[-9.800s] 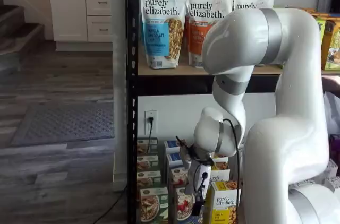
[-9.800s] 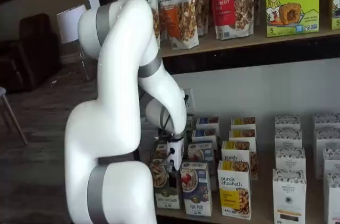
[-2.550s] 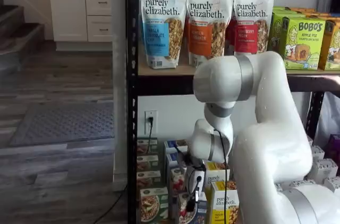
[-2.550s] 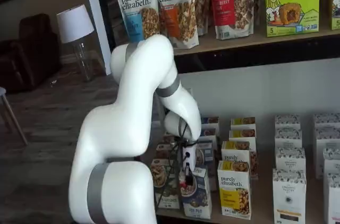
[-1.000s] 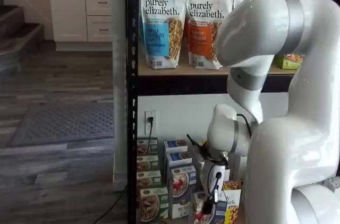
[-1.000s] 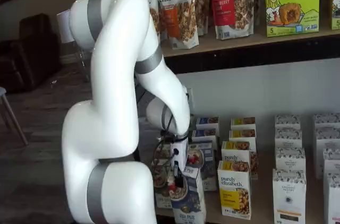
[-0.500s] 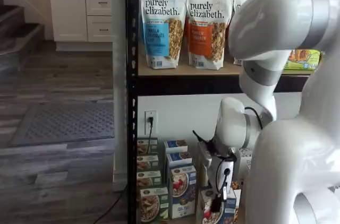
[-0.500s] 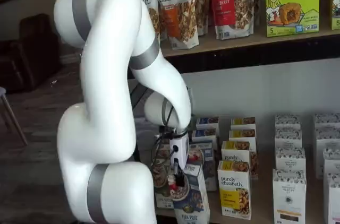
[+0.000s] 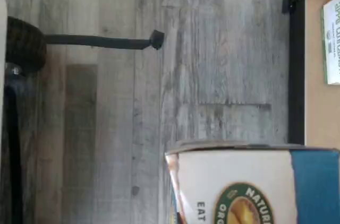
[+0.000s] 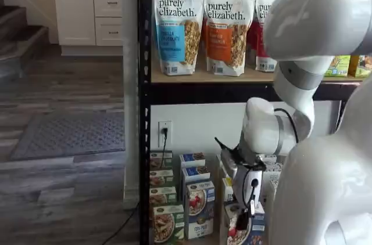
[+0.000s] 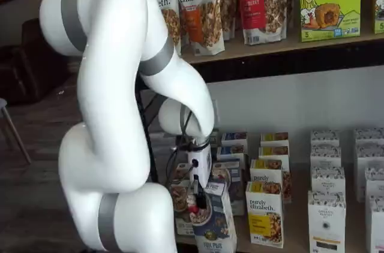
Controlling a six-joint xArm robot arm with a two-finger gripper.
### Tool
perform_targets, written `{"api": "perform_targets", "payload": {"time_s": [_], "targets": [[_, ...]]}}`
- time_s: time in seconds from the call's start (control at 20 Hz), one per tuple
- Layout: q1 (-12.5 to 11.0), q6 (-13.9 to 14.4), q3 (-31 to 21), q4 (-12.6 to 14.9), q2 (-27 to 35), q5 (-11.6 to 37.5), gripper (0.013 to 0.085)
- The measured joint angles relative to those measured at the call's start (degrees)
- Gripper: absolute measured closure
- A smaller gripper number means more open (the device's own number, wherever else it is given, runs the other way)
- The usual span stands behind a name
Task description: Pick up the blue and white box that is on the bottom shelf, the second box from the left
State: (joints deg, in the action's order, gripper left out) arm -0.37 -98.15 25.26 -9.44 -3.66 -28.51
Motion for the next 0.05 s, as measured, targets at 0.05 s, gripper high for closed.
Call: {"api": "perform_targets", "payload": {"time_s": [0.05], "targets": [[-0.10,0.00,-0.46,0.08,-0.87,-0.46,0.0530]]}}
